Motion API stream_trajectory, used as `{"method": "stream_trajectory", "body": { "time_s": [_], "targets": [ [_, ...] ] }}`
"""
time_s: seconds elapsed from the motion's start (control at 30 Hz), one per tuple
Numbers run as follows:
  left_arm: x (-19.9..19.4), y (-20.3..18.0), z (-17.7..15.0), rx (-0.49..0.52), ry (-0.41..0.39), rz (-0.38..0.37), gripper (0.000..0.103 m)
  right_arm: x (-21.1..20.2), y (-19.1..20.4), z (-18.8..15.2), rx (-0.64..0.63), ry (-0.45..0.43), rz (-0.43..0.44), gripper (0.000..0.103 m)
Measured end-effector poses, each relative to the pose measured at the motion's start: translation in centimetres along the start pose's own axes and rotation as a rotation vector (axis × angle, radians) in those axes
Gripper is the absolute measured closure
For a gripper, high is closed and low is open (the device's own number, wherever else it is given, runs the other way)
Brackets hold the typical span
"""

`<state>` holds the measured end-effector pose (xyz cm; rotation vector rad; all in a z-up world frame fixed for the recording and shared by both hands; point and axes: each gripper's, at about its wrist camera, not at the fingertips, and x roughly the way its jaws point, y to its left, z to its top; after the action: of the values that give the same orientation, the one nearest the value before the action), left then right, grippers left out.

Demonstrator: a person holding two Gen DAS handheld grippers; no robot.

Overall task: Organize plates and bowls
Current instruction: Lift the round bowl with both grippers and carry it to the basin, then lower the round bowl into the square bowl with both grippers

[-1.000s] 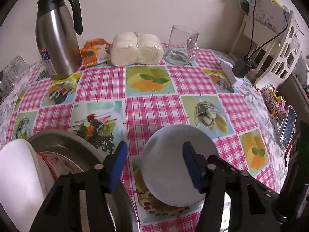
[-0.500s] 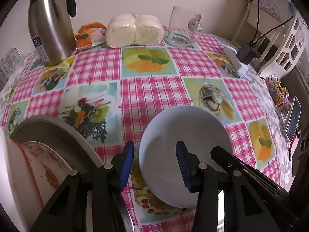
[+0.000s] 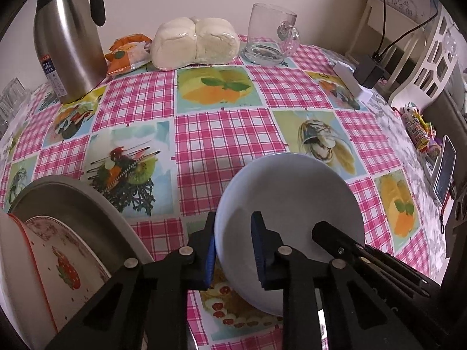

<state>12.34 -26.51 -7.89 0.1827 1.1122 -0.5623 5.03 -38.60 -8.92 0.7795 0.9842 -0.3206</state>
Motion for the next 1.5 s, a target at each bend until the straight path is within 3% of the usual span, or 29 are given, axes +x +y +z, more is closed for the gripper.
{"method": "stream_trajectory", "body": {
  "time_s": [0.2, 0.9, 1.5],
  "targets": [
    [-1.6, 0.2, 0.5, -0.008, -0.036, -0.019, 0.080, -1.0, 0.3, 0.2, -0.005, -0.016, 0.012, 0.088],
    [-12.7, 2.6, 1.9, -0.053, -0.224, -0.062, 0.080, -9.5, 6.5, -0.1, -0.087, -0.182, 0.101, 0.088],
    [-18.6, 9.7, 0.5, -0.182, -0.287, -0.071, 0.080, -11.4, 13.9, -2.7, -0.200, -0.210, 0.183, 0.087]
  ]
}}
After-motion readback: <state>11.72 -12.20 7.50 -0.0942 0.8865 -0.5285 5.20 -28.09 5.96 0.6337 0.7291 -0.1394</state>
